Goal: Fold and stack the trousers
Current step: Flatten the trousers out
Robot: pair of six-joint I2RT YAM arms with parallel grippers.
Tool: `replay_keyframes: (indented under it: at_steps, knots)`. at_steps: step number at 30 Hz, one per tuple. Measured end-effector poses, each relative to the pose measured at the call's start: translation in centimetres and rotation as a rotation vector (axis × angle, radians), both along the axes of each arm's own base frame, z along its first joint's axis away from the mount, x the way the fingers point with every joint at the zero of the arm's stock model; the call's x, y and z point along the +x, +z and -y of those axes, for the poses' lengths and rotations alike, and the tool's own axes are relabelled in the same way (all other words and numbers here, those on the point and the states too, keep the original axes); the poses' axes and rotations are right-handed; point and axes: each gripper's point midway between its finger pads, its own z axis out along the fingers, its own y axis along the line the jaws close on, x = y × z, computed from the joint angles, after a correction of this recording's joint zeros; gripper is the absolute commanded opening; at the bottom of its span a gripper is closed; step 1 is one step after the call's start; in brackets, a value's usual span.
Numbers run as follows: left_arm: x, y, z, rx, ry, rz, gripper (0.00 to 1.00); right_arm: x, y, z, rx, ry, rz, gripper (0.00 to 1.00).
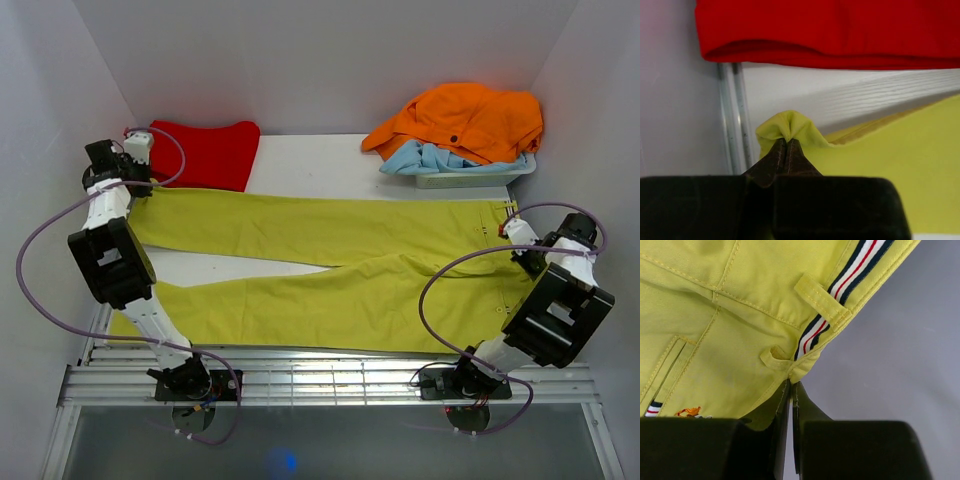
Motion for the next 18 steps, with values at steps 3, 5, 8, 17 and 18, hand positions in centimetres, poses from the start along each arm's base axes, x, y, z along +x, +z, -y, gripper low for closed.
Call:
replay_keyframes:
  at_steps: [3, 5, 8, 17, 18]
  knots:
    - [-0.2, 0.5, 1.3, -0.072, -0.046, 0.038, 0.00, -0.3, 0.0, 0.5, -0.004, -0.011, 0.000, 0.08]
    - [-0.4, 0.8, 1.7, -0.095, -0.052, 0.046, 0.00, -0.5, 0.0, 0.8, -0.006, -0.019, -0.001, 0.08]
    - [0.2, 1.3, 1.5, -0.112, -0.037, 0.047, 0.00, -0.6, 0.0, 0.8, -0.005, -0.021, 0.000, 0.08]
    - [4.5, -2.8, -0.5, -0.116, 0.051, -0.026, 0.63, -0.4, 0.5, 1.0, 0.004, -0.056, 0.010, 0.91]
    - [4.7, -3.6, -0.8, -0.117, 0.068, -0.043, 0.66, -0.1, 1.0, 1.1, 0.005, -0.058, 0.019, 0.93]
